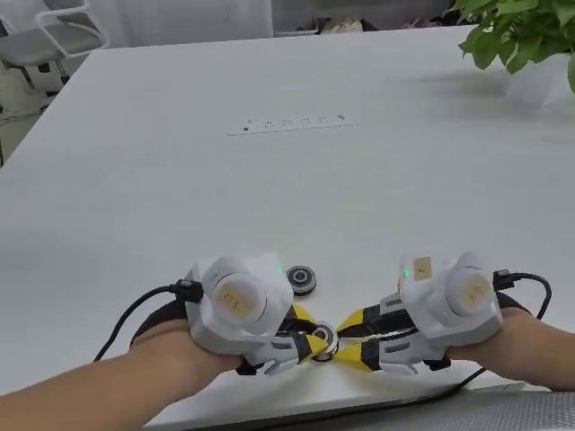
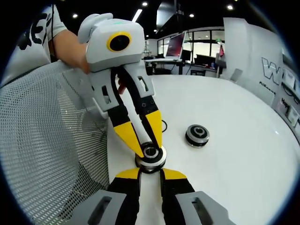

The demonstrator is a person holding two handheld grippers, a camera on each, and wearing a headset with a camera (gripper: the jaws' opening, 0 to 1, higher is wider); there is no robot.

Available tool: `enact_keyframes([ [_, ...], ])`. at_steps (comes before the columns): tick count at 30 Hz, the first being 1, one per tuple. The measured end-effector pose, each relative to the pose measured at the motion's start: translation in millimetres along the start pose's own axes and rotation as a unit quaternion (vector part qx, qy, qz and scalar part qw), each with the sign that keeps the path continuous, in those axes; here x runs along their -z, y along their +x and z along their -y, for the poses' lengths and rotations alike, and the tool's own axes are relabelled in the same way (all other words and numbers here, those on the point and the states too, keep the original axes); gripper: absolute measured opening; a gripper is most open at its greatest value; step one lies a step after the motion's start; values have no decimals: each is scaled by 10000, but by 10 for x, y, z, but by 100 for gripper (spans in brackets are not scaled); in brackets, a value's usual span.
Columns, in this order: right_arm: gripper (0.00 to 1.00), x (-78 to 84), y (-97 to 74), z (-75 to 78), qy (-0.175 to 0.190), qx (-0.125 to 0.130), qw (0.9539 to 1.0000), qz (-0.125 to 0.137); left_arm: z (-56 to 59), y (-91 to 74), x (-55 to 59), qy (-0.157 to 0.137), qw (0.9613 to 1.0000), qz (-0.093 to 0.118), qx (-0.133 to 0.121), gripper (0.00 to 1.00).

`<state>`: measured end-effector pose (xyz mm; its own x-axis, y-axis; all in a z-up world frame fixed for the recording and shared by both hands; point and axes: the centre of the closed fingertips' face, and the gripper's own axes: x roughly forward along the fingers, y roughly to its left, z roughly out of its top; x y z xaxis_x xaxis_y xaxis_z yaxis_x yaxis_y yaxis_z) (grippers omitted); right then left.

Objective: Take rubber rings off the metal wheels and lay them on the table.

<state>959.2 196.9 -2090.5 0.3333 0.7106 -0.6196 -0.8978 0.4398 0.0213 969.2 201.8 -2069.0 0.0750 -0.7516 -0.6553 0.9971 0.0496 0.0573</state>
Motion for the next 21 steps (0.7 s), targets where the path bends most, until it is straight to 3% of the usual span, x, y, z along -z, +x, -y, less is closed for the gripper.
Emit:
enact_keyframes([
  [8,12,-4,-12,4,558,-103,9984,84,2,-2,1,-16,10000,6,-12,8],
  [21,11,-36,-3,-6,818,-181,9964,82,1,-5,3,-36,10000,-1,-39,8],
])
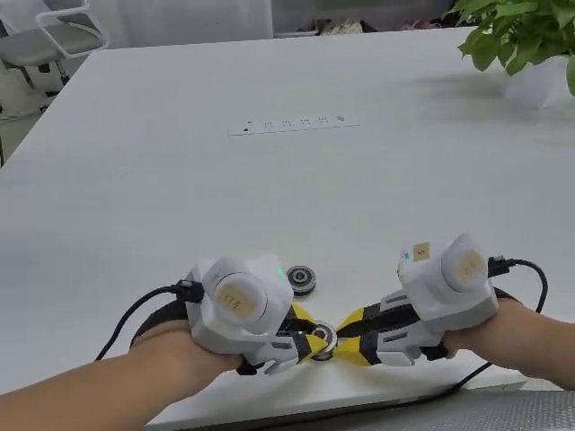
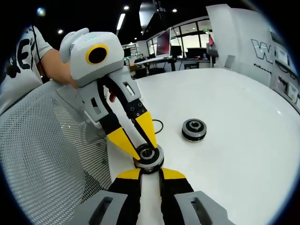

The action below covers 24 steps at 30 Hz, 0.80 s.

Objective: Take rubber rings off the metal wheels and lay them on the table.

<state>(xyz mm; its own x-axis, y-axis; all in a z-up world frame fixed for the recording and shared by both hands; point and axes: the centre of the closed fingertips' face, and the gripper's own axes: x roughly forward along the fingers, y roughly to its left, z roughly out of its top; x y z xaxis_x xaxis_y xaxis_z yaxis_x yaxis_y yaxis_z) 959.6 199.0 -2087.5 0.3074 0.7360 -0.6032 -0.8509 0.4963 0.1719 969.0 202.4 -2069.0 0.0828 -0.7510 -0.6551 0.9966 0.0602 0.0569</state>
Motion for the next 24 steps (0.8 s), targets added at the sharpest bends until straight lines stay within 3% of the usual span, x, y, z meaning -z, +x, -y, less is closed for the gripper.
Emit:
enact_keyframes([
  [4,11,-1,-1,-18,-111,41,9999,-70,-1,-1,1,-2,10000,-3,-9,8],
  [6,9,17,3,-19,-535,132,9982,-254,-2,-2,0,-2,10000,-2,-13,8],
  [9,3,38,-1,-8,-326,77,9991,-276,-2,-2,0,0,10000,-8,-9,8],
  [14,1,29,10,19,153,34,9999,-68,-5,-4,-1,-7,10000,-9,-21,8],
  [17,0,23,18,36,531,24,9986,68,-10,-4,-1,-13,10000,-7,-30,8],
  [24,0,14,0,63,927,52,9955,193,-29,-3,0,-25,10000,-10,-61,8],
])
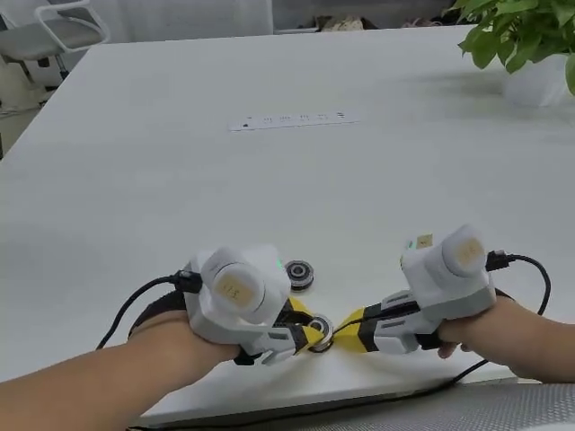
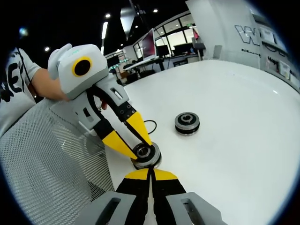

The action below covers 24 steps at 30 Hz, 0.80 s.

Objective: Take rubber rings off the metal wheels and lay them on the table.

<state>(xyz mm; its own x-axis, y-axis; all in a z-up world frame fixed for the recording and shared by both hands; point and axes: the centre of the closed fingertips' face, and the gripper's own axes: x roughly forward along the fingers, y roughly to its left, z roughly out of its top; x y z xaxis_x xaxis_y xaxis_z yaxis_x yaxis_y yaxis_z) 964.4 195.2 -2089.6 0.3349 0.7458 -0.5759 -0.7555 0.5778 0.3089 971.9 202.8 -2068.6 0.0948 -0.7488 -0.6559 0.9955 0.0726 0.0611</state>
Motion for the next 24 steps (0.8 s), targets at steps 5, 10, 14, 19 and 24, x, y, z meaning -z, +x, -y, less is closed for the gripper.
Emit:
enact_keyframes([
  [5,0,-32,-25,33,446,12,9987,246,1,7,-7,-1,10000,3,-11,8],
  [10,0,-34,-56,24,644,16,9975,299,0,11,-11,3,10000,2,-16,8],
  [14,0,-45,-74,34,829,9,9959,361,-3,14,-13,6,10000,4,-20,8],
  [19,0,-134,-125,92,1228,8,9900,694,-1,20,-20,6,10000,14,-22,8],
  [24,0,-153,-124,78,1126,15,9910,719,1,23,-24,13,10000,13,-21,8],
])
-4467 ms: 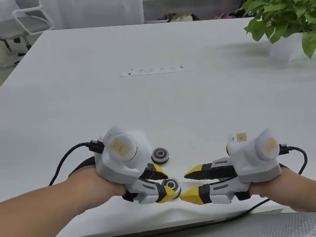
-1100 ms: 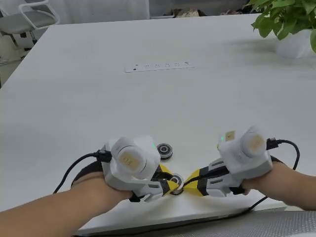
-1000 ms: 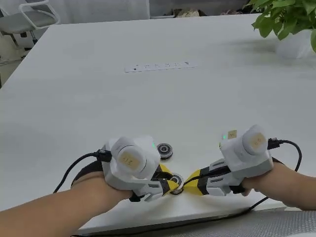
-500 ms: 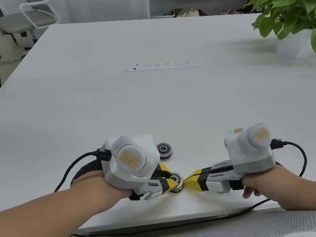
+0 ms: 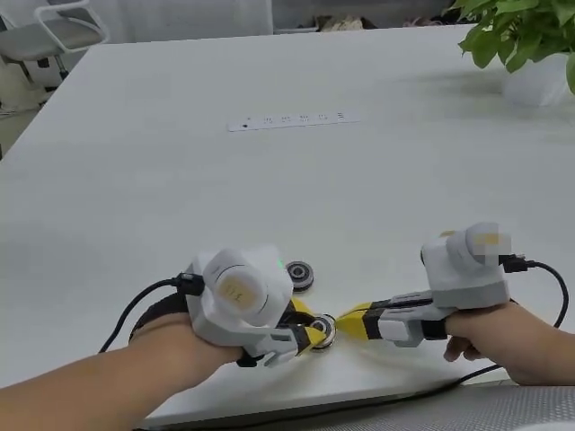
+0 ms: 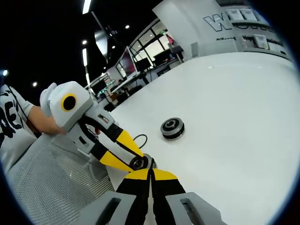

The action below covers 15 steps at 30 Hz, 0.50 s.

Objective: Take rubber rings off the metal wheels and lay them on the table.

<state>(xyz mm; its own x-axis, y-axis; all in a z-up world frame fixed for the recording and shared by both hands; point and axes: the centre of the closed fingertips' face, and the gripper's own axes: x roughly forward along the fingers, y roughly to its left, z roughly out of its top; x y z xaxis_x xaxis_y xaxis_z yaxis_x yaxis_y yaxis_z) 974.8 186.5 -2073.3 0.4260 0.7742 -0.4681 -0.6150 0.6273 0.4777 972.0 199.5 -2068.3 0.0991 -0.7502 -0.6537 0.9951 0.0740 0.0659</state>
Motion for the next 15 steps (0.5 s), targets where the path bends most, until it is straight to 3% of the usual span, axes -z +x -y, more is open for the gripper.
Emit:
enact_keyframes([
  [4,0,-17,-6,-17,6,-55,10000,64,1,1,0,12,10000,-14,-4,8],
  [5,0,-38,0,-68,71,-186,9997,123,1,2,-2,16,10000,-25,-14,8],
  [7,0,-22,-11,-34,-20,-83,9999,75,2,3,-3,23,10000,-43,-20,8],
  [15,0,-39,2,-98,-36,-195,9997,104,0,3,-1,45,10000,-73,-41,8],
])
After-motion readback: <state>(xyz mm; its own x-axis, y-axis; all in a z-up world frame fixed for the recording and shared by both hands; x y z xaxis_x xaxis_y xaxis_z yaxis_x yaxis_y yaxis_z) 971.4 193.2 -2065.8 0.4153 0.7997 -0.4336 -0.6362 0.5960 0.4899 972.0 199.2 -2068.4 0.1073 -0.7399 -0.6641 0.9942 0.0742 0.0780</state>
